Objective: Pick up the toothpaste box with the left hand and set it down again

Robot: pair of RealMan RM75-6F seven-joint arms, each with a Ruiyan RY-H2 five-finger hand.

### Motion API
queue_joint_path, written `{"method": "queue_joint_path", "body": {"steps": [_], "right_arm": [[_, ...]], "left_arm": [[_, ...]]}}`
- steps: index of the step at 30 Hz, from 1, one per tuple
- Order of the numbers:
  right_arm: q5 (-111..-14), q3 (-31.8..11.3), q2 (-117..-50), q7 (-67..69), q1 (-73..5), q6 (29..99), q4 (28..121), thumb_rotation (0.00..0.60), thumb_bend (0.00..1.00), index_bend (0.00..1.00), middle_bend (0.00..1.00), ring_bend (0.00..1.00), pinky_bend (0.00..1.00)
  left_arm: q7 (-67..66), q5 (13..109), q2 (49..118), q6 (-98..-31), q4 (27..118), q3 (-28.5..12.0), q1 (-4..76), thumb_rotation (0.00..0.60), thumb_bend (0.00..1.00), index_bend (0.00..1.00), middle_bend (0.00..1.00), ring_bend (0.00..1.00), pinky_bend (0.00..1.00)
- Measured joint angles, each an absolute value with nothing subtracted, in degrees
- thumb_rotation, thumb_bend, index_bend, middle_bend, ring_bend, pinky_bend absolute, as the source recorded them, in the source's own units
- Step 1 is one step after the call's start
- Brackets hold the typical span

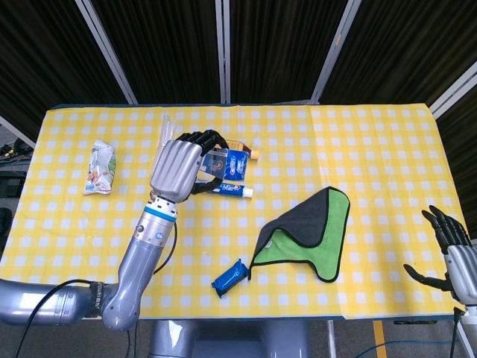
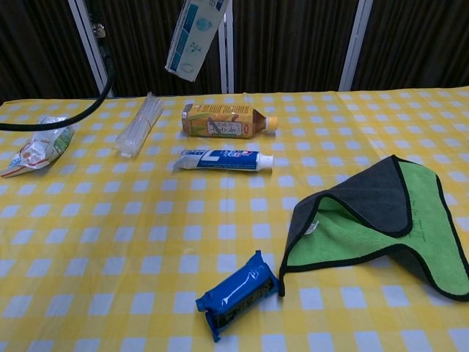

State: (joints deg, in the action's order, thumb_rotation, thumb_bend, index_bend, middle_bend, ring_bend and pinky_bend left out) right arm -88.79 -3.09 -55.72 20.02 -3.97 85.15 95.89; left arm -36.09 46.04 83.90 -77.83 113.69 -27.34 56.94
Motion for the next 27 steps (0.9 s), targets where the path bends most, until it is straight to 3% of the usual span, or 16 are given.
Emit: {"method": "queue_joint_path", "body": {"steps": [5,11,13,18,21,27], "right_arm": [[-88.85,-3.12,-55.79,19.87,-3.90,85.44,95.91,0.600,0.08,0.00,0.00,0.00,0.00],[-88.74,-3.28,-55.75,19.79,-3.83,85.77,95.94,0.600,0.08,0.00,0.00,0.00,0.00],[-88.79,-3.30,-55.74,19.68,-3.77,85.96,95.99,0.600,0.08,0.00,0.00,0.00,0.00],[-89.03,-3.26,-55.69,19.52,-3.53,86.50,96.16,0.600,0.08,0.00,0.00,0.00,0.00],[-89.15,-3.17,-55.67,19.34,-3.51,86.48,96.22,0.600,0.08,0.00,0.00,0.00,0.00],[-89.53,-2.95,-55.92,18.60,-3.55,86.41,96.28,0.600,0.08,0.00,0.00,0.00,0.00]], "left_arm": [[-40.65,39.20,81.52,-76.17,116.34,-24.80,56.77,0.600,0.42,0.49,0.30,0.34,0.36],[-43.27,34.57,80.48,-74.49,117.71,-18.02,55.62,0.600,0.42,0.48,0.28,0.33,0.35],[-43.68,34.41,80.70,-74.11,117.30,-15.38,55.01,0.600,0.40,0.44,0.23,0.28,0.32],[-44.23,35.17,81.97,-73.66,115.44,-10.03,53.25,0.600,0.18,0.20,0.03,0.08,0.18],[-43.96,36.48,82.47,-73.56,114.66,-7.91,52.11,0.600,0.14,0.09,0.00,0.00,0.07],[-40.92,40.54,82.77,-73.70,113.20,-4.88,48.90,0.600,0.14,0.05,0.00,0.00,0.01]]}}
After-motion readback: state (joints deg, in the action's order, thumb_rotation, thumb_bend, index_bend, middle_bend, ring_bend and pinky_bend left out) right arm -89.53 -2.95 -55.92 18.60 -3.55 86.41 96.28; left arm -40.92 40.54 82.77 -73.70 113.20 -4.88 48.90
